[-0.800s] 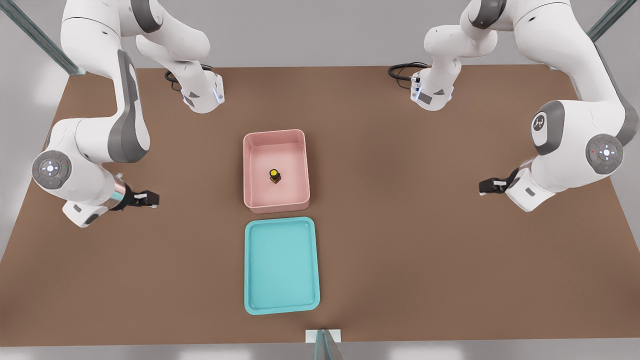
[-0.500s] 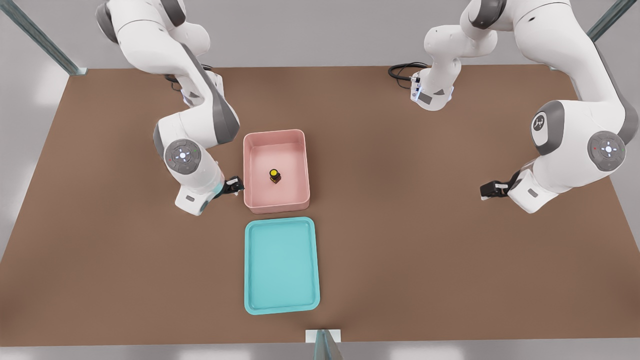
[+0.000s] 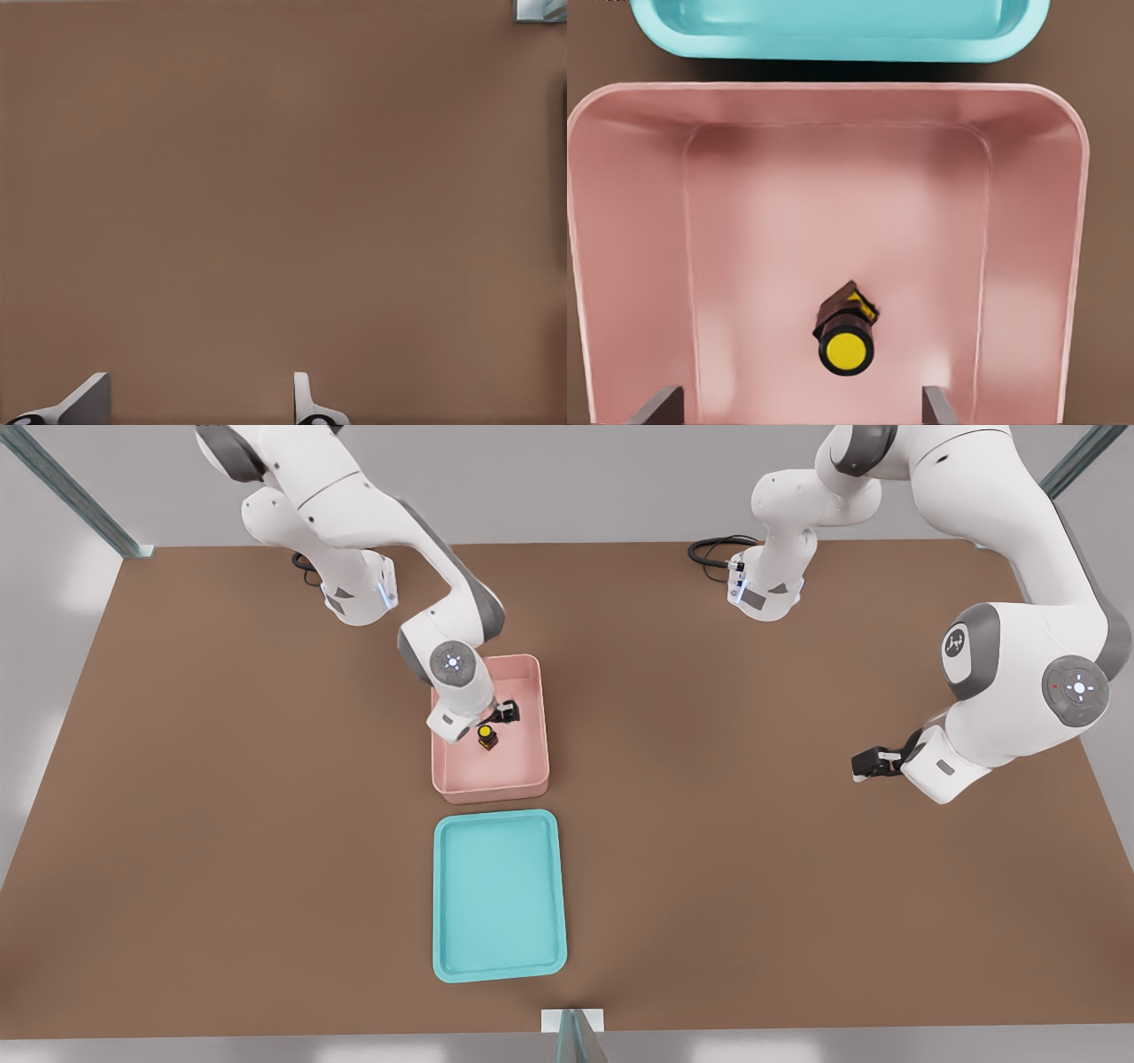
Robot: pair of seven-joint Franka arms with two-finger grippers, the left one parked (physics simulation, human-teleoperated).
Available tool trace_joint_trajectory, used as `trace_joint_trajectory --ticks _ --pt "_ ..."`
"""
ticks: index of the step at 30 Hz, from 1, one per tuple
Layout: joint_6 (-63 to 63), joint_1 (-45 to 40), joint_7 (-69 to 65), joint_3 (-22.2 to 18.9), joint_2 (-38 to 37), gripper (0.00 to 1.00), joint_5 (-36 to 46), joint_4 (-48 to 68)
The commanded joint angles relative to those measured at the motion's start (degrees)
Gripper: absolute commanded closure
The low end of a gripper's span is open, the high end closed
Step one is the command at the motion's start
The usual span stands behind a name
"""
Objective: The left arm remains still, and the right arm places the button from the box into the tray
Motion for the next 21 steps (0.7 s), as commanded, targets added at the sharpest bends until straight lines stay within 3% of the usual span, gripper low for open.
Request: trace_joint_trajectory --ticks 1,12,21 --pt "9.2 0.0 24.22 -0.03 0.82 0.0 0.14 -1.2" --pt "9.46 0.88 24.22 -0.29 6.27 0.0 -2.23 -2.08" --pt "10.34 1.76 24.31 -0.56 6.18 0.0 -3.28 -3.48"
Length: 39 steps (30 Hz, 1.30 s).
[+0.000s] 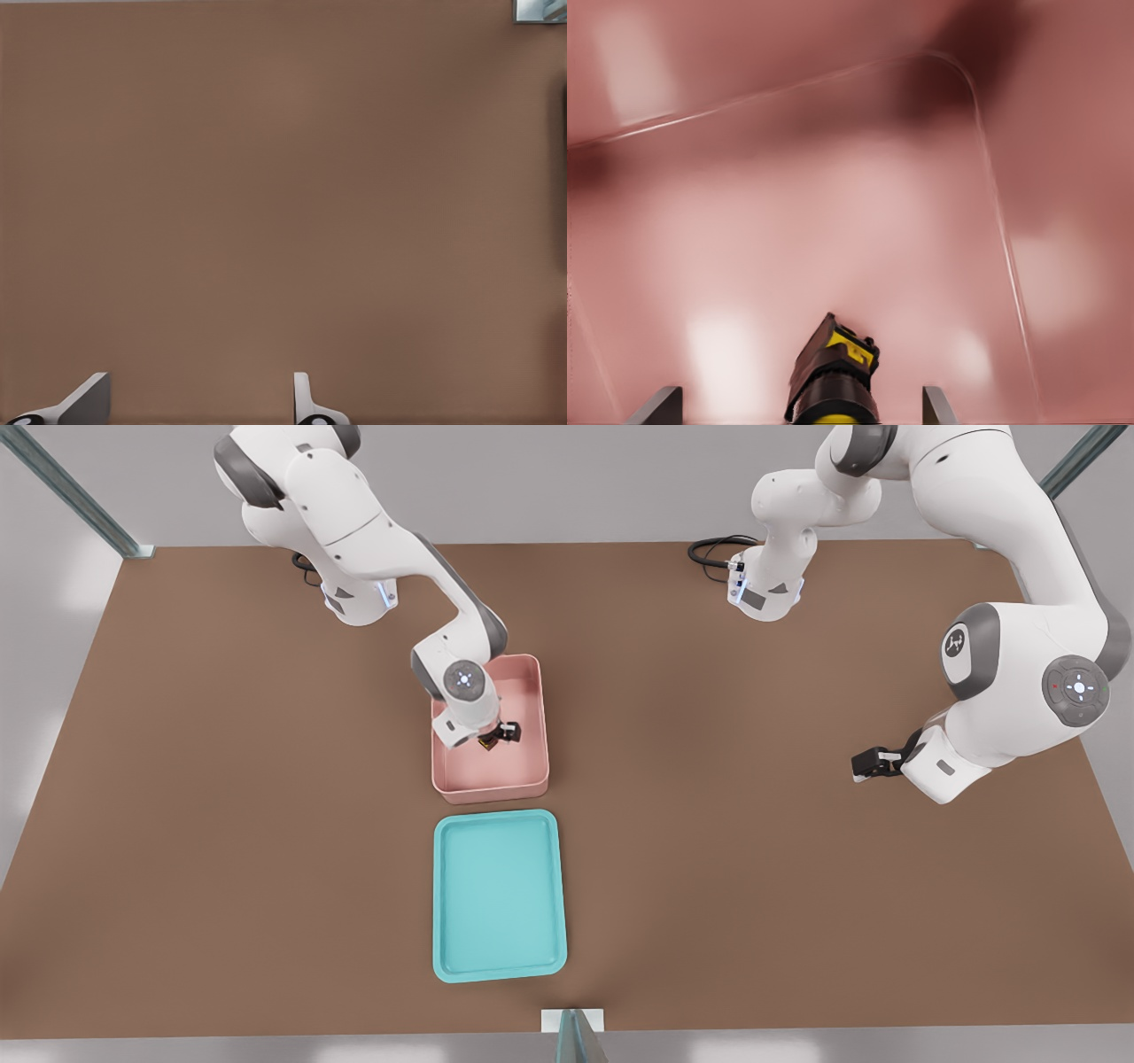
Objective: The left arm remains still, and the right arm places the button from the box into the tray
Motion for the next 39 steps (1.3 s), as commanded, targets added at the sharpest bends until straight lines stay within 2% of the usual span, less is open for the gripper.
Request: trace_joint_trajectory --ticks 1,13,17,19,21,28,39 --pt "0.6 0.22 7.53 -0.01 -0.37 0.0 -0.03 -0.23" --pt "2.62 0.3 8.15 -0.01 -0.9 0.01 0.06 -2.43" --pt "2.62 -0.05 8.15 -0.01 -1.25 0.07 -0.03 -2.78" --pt "2.62 -0.05 8.24 -0.01 -1.25 0.17 0.06 -2.78" --pt "2.97 -0.05 8.24 -0.01 -0.98 0.17 0.06 -2.78" --pt "3.67 -0.14 8.32 -0.1 -0.9 0.4 0.23 -2.78" --pt "3.85 -0.14 8.32 -0.19 -0.19 0.4 0.23 -2.78"
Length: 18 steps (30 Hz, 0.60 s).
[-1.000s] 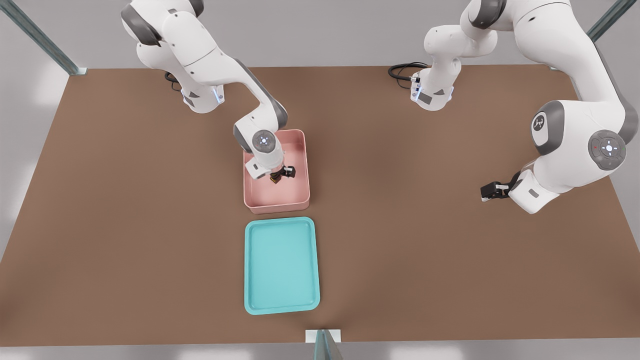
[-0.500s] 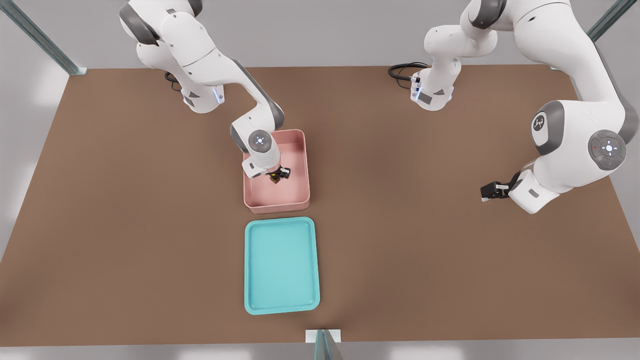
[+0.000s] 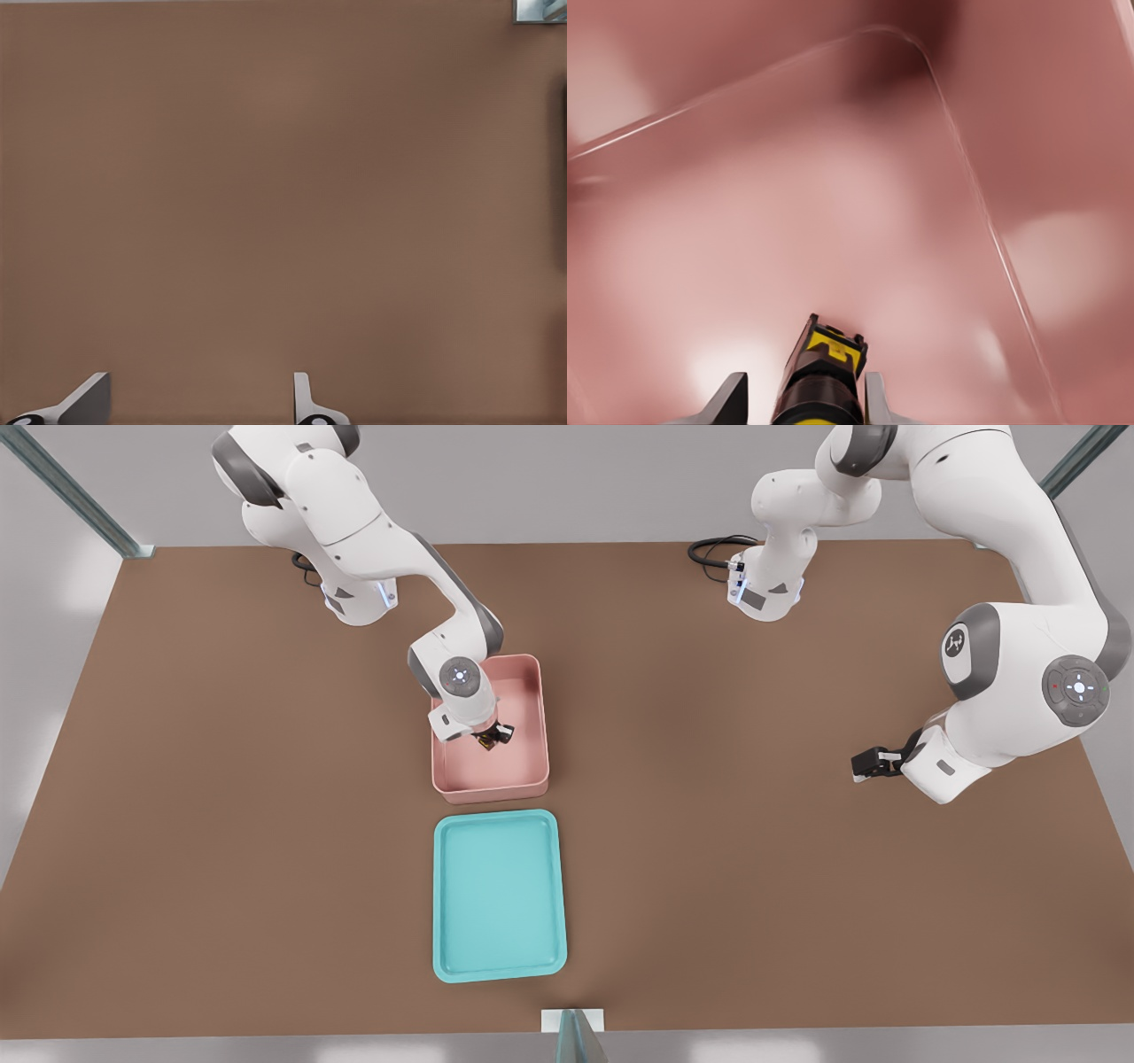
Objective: The left arm remains still, and the right arm places the button from the box into the tray
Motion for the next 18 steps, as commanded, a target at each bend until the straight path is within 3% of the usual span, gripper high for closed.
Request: trace_joint_trajectory --ticks 1,5,11,18 --pt "0.19 0.0 0.77 0.0 0.07 0.41 0.0 0.02" --pt "0.1 0.0 0.77 0.0 -0.11 0.52 0.09 0.02" --pt "-0.25 0.0 1.83 -0.09 -0.64 0.56 0.17 0.02" --pt "-3.94 0.0 2.71 -0.35 -6.7 0.56 0.26 0.55"
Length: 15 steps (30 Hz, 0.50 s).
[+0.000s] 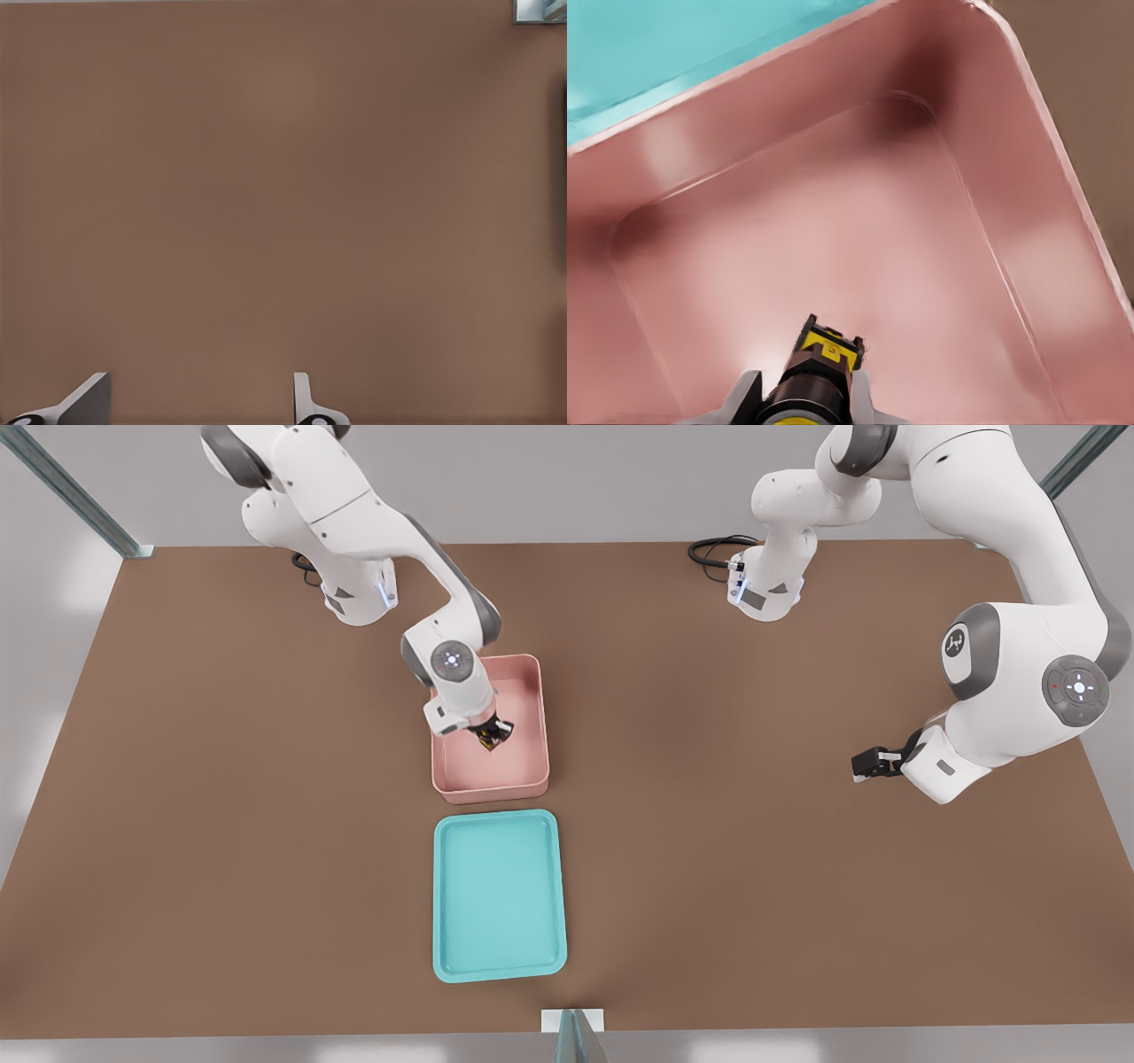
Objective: The left arm remains still, and the right arm places the button from the box into the tray
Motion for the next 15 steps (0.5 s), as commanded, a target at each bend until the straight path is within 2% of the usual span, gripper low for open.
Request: trace_joint_trajectory --ticks 1,9,15 --pt "-3.07 -0.26 1.92 -0.06 -1.61 0.56 -0.19 0.16" --pt "-11.07 -3.95 1.83 0.02 -2.84 0.56 -0.45 11.06" --pt "-16.07 -7.29 1.65 0.02 7.17 0.55 -1.86 27.4"
